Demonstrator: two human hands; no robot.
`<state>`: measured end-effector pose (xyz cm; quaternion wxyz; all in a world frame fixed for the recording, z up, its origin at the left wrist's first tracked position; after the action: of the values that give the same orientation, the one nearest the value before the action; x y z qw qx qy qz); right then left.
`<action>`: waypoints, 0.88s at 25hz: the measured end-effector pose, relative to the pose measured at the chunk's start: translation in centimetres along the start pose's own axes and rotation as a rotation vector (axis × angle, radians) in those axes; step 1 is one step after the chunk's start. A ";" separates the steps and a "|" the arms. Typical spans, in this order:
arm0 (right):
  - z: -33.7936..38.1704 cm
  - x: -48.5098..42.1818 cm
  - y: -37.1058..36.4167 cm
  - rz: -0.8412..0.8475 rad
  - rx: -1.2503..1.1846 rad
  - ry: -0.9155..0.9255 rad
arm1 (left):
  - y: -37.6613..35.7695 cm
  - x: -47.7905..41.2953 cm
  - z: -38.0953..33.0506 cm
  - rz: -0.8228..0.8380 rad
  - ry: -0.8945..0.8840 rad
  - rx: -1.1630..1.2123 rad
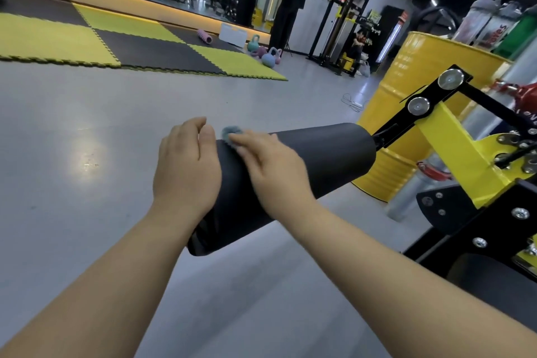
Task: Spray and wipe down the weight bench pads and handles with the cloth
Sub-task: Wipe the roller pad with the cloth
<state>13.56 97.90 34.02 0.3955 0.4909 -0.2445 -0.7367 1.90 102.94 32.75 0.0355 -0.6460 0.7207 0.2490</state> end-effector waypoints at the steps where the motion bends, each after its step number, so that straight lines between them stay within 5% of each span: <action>1: 0.4 0.8 -0.3 0.016 -0.016 0.127 | -0.2 0.2 0.3 -0.042 0.011 0.039; 3: -2.1 0.7 0.4 0.006 0.060 0.259 | -0.2 0.4 0.7 -0.083 0.010 0.032; 7: -10.2 -1.9 3.9 -0.089 0.085 -0.355 | -0.5 1.0 1.5 -0.094 0.035 0.032; 9: -9.0 -2.3 3.3 -0.095 0.110 -0.423 | -0.6 1.4 1.4 -0.106 0.035 0.055; 14: 3.6 1.2 -0.5 0.067 -0.042 0.085 | -0.3 1.2 2.4 -0.135 0.054 0.211; 17: 2.9 1.7 -0.7 0.040 0.052 0.299 | 0.3 1.5 3.7 -0.111 0.001 0.272; 22: -4.0 -0.7 1.5 -0.162 0.026 -0.306 | 0.3 1.9 4.1 -0.100 -0.086 0.184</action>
<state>17.88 97.69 33.92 0.2866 0.3962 -0.2710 -0.8291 0.23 102.88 28.51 0.1380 -0.6638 0.7052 0.2074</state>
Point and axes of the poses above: each hand's wrist, its own x-axis away from the middle knuckle, its own y-axis out of the back of the hand, z = x × y, the point moved 1 cm from there along -x, towards the middle knuckle, and after that the axes turned 3 degrees about -y, right-handed, at the moved point
